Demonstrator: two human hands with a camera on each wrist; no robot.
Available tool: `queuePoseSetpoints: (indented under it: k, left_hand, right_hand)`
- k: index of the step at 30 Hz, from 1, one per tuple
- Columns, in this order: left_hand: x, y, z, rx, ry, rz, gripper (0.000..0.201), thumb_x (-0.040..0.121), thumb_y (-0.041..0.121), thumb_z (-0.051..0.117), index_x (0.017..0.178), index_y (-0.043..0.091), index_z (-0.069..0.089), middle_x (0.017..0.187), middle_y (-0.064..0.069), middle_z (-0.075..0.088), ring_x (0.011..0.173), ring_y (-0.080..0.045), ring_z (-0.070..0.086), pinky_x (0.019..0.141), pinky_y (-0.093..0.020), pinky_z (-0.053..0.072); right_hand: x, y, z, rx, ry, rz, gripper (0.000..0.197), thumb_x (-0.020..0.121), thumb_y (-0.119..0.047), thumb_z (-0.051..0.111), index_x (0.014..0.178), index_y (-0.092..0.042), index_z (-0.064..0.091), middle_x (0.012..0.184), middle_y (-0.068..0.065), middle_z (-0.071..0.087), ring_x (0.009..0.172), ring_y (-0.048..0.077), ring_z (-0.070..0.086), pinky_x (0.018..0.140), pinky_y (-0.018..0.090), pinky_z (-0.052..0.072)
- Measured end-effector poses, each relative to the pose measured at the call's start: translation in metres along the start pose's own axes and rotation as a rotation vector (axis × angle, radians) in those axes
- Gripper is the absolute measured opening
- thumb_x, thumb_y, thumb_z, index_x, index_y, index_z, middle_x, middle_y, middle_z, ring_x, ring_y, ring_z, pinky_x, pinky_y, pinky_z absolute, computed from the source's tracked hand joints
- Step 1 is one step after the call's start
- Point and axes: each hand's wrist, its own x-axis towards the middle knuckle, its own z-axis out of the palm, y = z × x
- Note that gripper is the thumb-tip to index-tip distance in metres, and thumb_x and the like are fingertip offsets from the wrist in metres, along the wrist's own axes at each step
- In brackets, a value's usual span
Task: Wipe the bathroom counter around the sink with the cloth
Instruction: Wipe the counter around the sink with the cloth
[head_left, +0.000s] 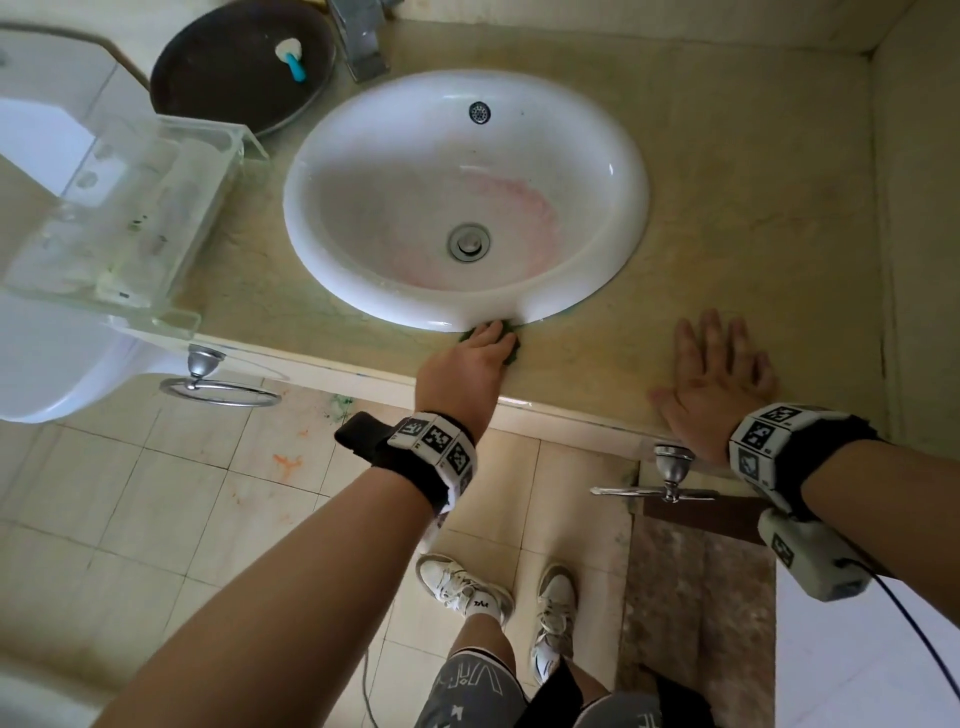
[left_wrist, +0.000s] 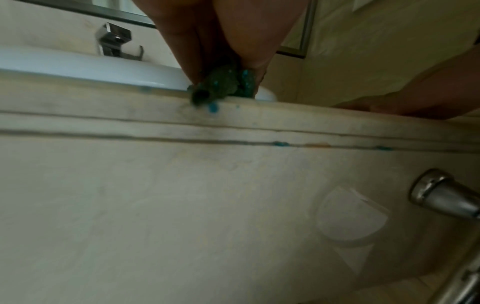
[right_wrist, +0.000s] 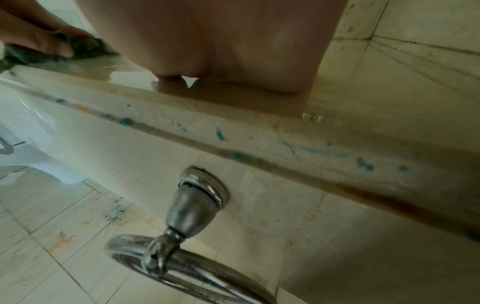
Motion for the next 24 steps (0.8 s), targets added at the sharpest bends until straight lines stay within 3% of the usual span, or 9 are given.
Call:
queuePoseSetpoints:
  k: [2, 8, 12, 15, 18, 21, 24]
  left_hand:
    - [-0.006, -0.014, -0.009, 0.003, 0.06, -0.027, 0.028, 0.09, 0.018, 0.058, 0.115, 0.023, 0.069, 0.132, 0.003, 0.059, 0.118, -0.016, 0.06, 0.086, -0.039, 0.055]
    - [-0.015, -0.028, -0.023, -0.003, 0.09, -0.122, 0.027, 0.088, 0.019, 0.061, 0.114, 0.024, 0.07, 0.127, 0.004, 0.062, 0.117, -0.013, 0.06, 0.092, -0.033, 0.052]
    - [-0.008, 0.01, -0.007, -0.077, 0.017, 0.075, 0.024, 0.089, 0.016, 0.061, 0.11, 0.018, 0.072, 0.125, 0.001, 0.064, 0.118, -0.019, 0.06, 0.094, -0.036, 0.051]
    - [0.009, 0.051, 0.011, -0.04, -0.022, 0.27, 0.021, 0.085, 0.011, 0.063, 0.103, 0.015, 0.073, 0.116, -0.001, 0.069, 0.105, -0.019, 0.065, 0.079, -0.037, 0.057]
    - [0.034, 0.085, 0.025, -0.03, -0.079, 0.381, 0.023, 0.087, 0.008, 0.056, 0.103, 0.007, 0.072, 0.112, -0.007, 0.068, 0.105, -0.024, 0.064, 0.079, -0.039, 0.056]
    - [0.059, 0.104, 0.032, 0.029, -0.134, 0.424, 0.026, 0.088, 0.005, 0.05, 0.107, 0.003, 0.068, 0.116, -0.011, 0.065, 0.11, -0.029, 0.059, 0.086, -0.041, 0.053]
    - [0.074, 0.109, 0.028, 0.076, -0.143, 0.35, 0.029, 0.094, 0.008, 0.045, 0.116, 0.007, 0.064, 0.124, -0.007, 0.061, 0.116, -0.026, 0.055, 0.087, -0.038, 0.051]
  right_hand:
    - [-0.001, 0.0, 0.0, 0.004, 0.006, -0.004, 0.079, 0.092, -0.053, 0.028, 0.148, -0.024, -0.019, 0.155, 0.004, -0.027, 0.143, 0.029, -0.023, 0.116, 0.05, -0.004]
    - [-0.003, -0.002, -0.002, -0.004, 0.016, -0.005, 0.079, 0.092, -0.052, 0.029, 0.148, -0.022, -0.018, 0.155, 0.005, -0.027, 0.143, 0.03, -0.022, 0.117, 0.05, -0.004]
    - [-0.003, -0.001, -0.003, -0.005, 0.016, -0.007, 0.079, 0.092, -0.052, 0.028, 0.149, -0.022, -0.018, 0.155, 0.005, -0.028, 0.143, 0.03, -0.023, 0.116, 0.049, -0.004]
    - [-0.002, -0.002, -0.002, -0.001, 0.029, -0.002, 0.079, 0.091, -0.053, 0.028, 0.149, -0.023, -0.017, 0.155, 0.005, -0.027, 0.143, 0.029, -0.022, 0.116, 0.048, -0.004]
    - [-0.003, -0.002, -0.001, 0.001, 0.057, -0.004, 0.079, 0.091, -0.054, 0.029, 0.149, -0.024, -0.015, 0.156, 0.005, -0.024, 0.143, 0.029, -0.02, 0.116, 0.049, -0.002]
    - [-0.001, -0.001, 0.001, -0.012, 0.063, -0.003, 0.078, 0.092, -0.054, 0.027, 0.149, -0.022, -0.015, 0.156, 0.006, -0.024, 0.143, 0.03, -0.02, 0.116, 0.049, -0.001]
    - [-0.003, -0.002, 0.0, -0.015, 0.061, -0.013, 0.078, 0.092, -0.054, 0.026, 0.149, -0.021, -0.016, 0.156, 0.006, -0.025, 0.143, 0.031, -0.021, 0.116, 0.05, -0.002]
